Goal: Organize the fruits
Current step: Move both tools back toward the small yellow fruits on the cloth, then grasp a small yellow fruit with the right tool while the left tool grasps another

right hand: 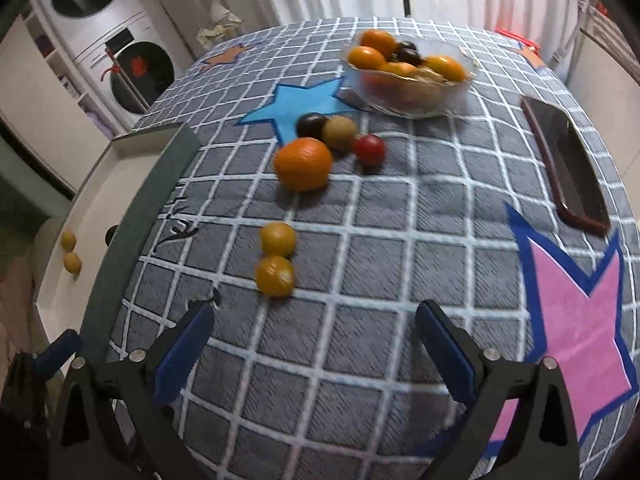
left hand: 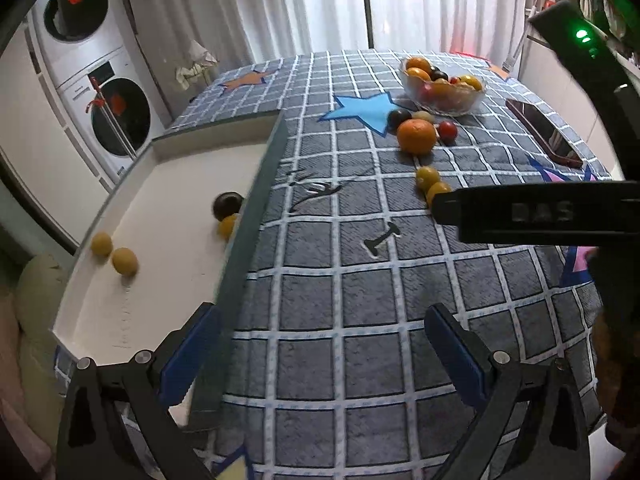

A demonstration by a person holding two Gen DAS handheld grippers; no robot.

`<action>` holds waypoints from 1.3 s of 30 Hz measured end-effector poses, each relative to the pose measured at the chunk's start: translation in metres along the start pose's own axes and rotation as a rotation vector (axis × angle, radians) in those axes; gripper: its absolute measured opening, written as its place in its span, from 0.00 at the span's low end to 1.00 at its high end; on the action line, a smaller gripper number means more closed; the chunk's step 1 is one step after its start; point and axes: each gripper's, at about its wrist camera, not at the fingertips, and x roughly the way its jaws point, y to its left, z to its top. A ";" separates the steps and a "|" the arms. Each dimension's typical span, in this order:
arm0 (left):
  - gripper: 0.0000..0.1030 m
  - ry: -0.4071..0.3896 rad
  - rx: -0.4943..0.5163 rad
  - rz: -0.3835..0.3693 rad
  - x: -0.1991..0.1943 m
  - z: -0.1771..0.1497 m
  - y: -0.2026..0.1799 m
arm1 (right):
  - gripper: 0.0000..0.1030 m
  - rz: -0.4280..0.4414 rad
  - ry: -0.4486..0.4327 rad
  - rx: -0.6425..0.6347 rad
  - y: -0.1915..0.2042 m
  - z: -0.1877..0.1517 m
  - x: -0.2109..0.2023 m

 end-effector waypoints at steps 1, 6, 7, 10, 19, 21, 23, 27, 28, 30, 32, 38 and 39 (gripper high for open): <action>0.99 -0.003 -0.006 0.001 -0.001 0.000 0.004 | 0.87 0.002 0.002 -0.007 0.003 0.002 0.003; 0.99 -0.016 -0.044 0.019 -0.005 0.005 0.019 | 0.65 -0.023 -0.007 -0.038 0.014 0.006 0.010; 0.99 -0.017 -0.050 0.017 -0.005 0.006 0.021 | 0.63 -0.024 -0.008 -0.042 0.016 0.007 0.011; 0.99 -0.015 -0.058 0.018 -0.005 0.009 0.022 | 0.49 -0.054 -0.018 -0.071 0.020 0.005 0.012; 0.99 0.016 -0.034 -0.010 0.008 0.024 0.005 | 0.27 -0.006 -0.055 -0.044 0.001 -0.006 -0.005; 0.99 0.022 -0.034 -0.025 0.012 0.030 -0.001 | 0.27 -0.011 -0.061 -0.023 -0.009 -0.009 -0.010; 0.99 0.024 -0.031 -0.037 0.017 0.037 -0.008 | 0.27 -0.021 -0.069 0.005 -0.024 -0.015 -0.017; 0.99 0.014 -0.008 -0.041 0.030 0.053 -0.026 | 0.27 -0.038 -0.076 0.049 -0.050 -0.026 -0.027; 0.99 0.012 -0.002 -0.040 0.033 0.055 -0.029 | 0.27 -0.039 -0.075 0.057 -0.055 -0.028 -0.029; 0.99 0.018 0.015 -0.018 0.039 0.061 -0.036 | 0.29 -0.016 -0.070 0.070 -0.064 -0.031 -0.031; 0.99 0.016 0.002 -0.003 0.042 0.063 -0.036 | 0.41 -0.012 -0.074 0.070 -0.066 -0.032 -0.033; 0.99 0.014 -0.024 0.013 0.037 0.061 -0.020 | 0.48 -0.016 -0.092 -0.004 -0.048 -0.028 -0.031; 0.99 0.013 -0.030 0.010 0.037 0.062 -0.016 | 0.48 -0.027 -0.087 -0.011 -0.045 -0.026 -0.027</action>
